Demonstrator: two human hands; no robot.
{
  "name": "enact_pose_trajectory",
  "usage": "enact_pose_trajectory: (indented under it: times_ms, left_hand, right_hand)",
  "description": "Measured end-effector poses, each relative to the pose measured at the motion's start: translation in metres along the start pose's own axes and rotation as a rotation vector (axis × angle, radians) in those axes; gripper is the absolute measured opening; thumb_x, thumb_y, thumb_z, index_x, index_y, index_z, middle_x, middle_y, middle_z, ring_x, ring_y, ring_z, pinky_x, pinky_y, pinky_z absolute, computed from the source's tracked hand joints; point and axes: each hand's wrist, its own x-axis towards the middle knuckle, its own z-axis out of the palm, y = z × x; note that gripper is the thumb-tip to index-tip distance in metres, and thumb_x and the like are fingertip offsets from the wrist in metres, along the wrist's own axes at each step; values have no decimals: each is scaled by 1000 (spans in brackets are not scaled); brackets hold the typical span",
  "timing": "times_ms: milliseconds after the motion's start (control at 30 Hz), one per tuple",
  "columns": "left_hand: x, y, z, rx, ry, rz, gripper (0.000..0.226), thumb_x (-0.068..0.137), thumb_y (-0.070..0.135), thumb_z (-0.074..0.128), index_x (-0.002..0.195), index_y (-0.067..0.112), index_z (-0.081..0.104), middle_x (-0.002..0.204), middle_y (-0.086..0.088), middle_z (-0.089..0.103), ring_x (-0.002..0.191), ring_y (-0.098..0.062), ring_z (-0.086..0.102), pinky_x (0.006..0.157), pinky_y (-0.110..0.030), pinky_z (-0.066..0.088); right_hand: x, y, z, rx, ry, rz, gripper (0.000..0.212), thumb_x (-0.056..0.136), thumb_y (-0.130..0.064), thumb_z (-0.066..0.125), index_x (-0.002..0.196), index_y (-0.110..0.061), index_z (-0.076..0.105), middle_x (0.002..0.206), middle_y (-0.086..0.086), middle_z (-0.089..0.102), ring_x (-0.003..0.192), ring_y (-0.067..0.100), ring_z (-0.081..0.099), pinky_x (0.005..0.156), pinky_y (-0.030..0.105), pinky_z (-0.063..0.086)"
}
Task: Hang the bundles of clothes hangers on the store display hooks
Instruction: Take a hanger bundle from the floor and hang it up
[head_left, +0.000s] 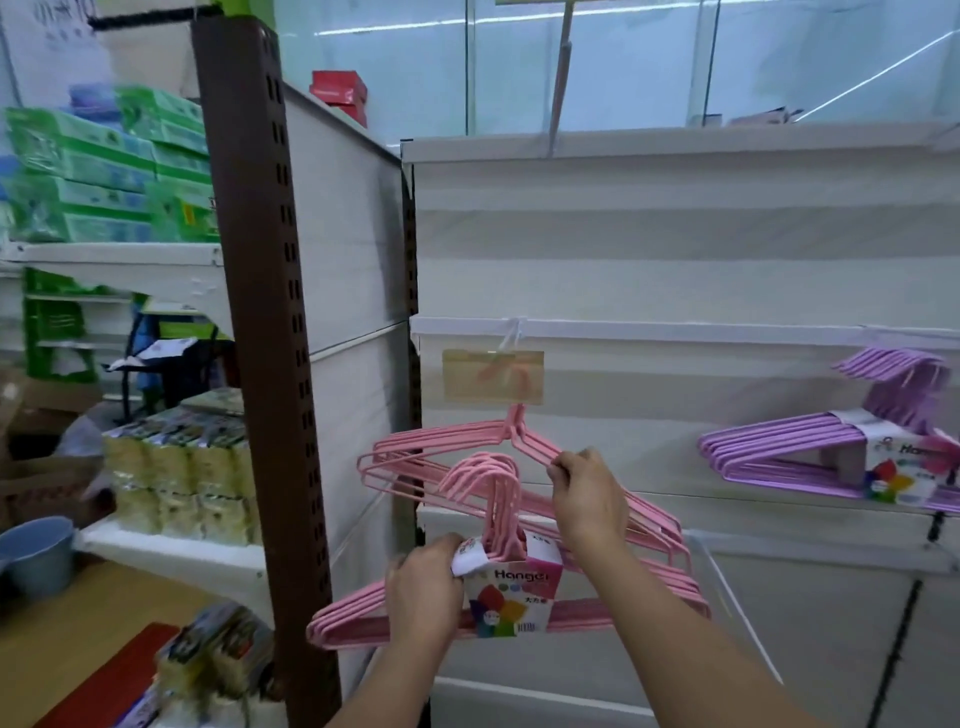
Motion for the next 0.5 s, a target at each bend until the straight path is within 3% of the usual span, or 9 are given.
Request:
enact_pose_trajectory:
  times_ms: [133,200,300,400,500]
  left_hand:
    - [8,2,5,-3,-4,16,27,91,14,50,110,29,63,97,7,68,87,-12,60,67,-24,40]
    - [10,3,8,12,4,15,28,90,12,49,108,28,63,94,6,67,84,-13,59,65,-25,40]
    - [10,5,11,52,4,13,26,91,14,49,108,29,62,94,5,67,85,-13,60,65,-25,39]
    - [8,10,12,75,-2,29,22,89,17,50,105,29,62,97,5,68,89,-14,62,66,-25,39]
    - [6,12,16,69,-17,36,25,87,14,50,103,30,61,95,5,67,86,-14,61,64,-26,40]
  right_hand:
    - [11,4,2,-15,40,-34,28,94,-38,53,114,-20,50,114,-1,49,101,17,48,70,28,39]
    - [17,7,3,-124,22,-113,40,94,-45,47,127,-22,45,128,-1,46,116,18,41,89,30,40]
    - [28,8,7,-228,-112,-182,61,96,-56,32,148,-24,24,152,1,28,139,22,24,115,40,18]
    - [39,10,8,-282,-286,-215,67,96,-59,21,153,-26,9,155,2,26,141,24,26,117,49,6]
    - [44,12,8,-282,-348,-263,61,98,-56,19,151,-28,14,148,5,37,132,26,40,117,52,7]
